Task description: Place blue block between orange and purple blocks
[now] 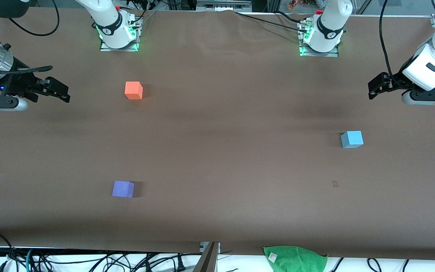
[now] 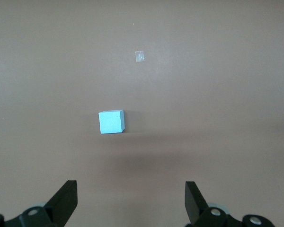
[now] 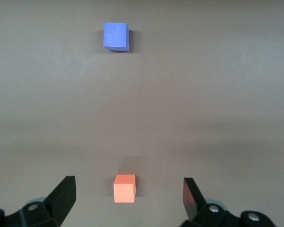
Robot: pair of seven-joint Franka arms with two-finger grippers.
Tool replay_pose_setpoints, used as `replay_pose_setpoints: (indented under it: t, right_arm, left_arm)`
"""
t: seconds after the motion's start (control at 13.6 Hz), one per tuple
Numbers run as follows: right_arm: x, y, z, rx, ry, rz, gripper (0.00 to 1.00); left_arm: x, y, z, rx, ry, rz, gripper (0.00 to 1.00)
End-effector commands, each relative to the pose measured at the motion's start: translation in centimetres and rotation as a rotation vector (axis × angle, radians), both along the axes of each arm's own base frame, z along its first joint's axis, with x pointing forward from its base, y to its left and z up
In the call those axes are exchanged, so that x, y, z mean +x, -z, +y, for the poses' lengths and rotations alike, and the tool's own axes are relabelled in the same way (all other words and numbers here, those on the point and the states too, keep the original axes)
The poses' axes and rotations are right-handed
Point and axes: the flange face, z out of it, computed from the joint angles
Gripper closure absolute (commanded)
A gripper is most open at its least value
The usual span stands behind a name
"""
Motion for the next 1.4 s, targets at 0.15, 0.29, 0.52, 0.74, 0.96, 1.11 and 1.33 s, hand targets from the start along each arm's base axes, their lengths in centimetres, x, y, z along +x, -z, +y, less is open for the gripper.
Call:
replay_pose_setpoints:
  t: [0.15, 0.29, 0.52, 0.74, 0.96, 1.11, 1.33]
  right_arm:
    - [0.0, -0.3, -0.3, -0.011, -0.009, 0.002, 0.00]
    - [0.0, -0.3, -0.2, -0.009, -0.009, 0.004, 0.00]
    - [0.1, -0.5, -0.2, -0.007, -0.004, -0.008, 0.00]
    - [0.0, -0.4, -0.2, -0.002, -0.004, 0.001, 0.00]
    - [-0.8, 0.0, 0.4, -0.003, -0.016, 0.058, 0.00]
    - [-1.6, 0.5, 0.4, -0.009, -0.021, 0.125, 0.00]
    - [-1.9, 0.5, 1.1, -0.010, -0.031, 0.138, 0.00]
  left_arm:
    - [0.3, -0.7, 0.0, -0.014, -0.005, 0.006, 0.00]
    - [0.3, -0.7, 0.0, -0.014, -0.008, 0.006, 0.00]
    - [0.3, -0.6, 0.1, -0.014, -0.009, 0.009, 0.00]
    - [0.4, -0.6, 0.1, -0.013, -0.009, 0.014, 0.00]
    - [0.4, -0.6, 0.0, -0.013, -0.008, 0.014, 0.00]
    - [0.4, -0.6, 0.0, -0.013, -0.008, 0.014, 0.00]
    - [0.4, -0.6, 0.1, -0.013, -0.010, 0.015, 0.00]
